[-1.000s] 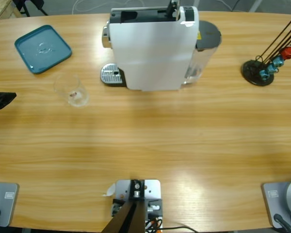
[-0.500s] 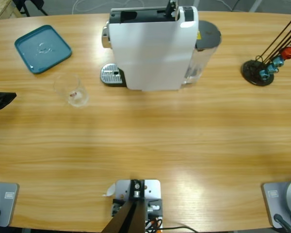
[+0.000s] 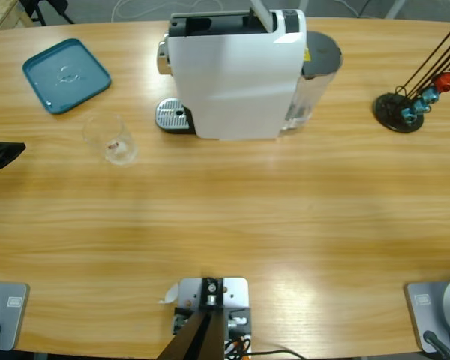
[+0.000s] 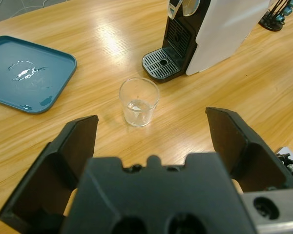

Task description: Pour coffee

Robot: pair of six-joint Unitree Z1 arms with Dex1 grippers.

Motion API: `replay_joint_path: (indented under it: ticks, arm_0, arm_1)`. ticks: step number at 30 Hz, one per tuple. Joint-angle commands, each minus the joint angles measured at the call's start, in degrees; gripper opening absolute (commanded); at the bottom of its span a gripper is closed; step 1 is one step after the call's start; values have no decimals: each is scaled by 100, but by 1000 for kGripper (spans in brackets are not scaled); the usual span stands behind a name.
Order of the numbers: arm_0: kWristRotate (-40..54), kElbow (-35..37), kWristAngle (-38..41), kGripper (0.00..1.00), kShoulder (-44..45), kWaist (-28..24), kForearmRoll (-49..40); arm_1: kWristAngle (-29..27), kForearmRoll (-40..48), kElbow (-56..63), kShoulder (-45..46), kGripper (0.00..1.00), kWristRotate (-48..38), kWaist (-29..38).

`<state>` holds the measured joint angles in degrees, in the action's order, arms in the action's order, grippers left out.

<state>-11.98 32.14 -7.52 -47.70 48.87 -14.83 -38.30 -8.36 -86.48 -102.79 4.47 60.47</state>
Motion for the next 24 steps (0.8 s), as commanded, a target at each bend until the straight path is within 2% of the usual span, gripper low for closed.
replay_joint_path:
  ticks: [1,24]
  arm_0:
    - [64,-217,58,954,-46,35,59]
    - [64,-217,77,954,-66,35,59]
  arm_1:
    - [251,9,74,-857,0,-132,377]
    - [237,-8,237,-1535,0,-621,202]
